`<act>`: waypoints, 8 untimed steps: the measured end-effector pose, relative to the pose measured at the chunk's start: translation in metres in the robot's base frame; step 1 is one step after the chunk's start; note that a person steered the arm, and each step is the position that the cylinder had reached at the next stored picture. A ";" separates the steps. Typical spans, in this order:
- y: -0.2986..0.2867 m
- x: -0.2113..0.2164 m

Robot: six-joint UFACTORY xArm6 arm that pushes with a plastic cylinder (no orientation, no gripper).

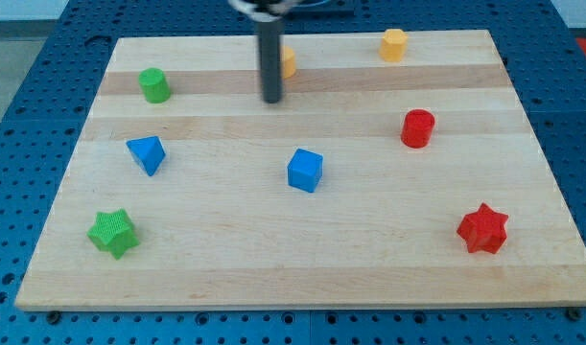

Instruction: Move the yellow heart to the top center

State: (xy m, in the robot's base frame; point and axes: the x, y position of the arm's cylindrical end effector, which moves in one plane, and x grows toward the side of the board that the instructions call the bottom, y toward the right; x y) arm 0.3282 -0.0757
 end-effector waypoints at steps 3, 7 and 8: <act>-0.011 -0.037; 0.055 -0.047; 0.067 -0.054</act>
State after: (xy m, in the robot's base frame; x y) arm 0.2744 -0.0090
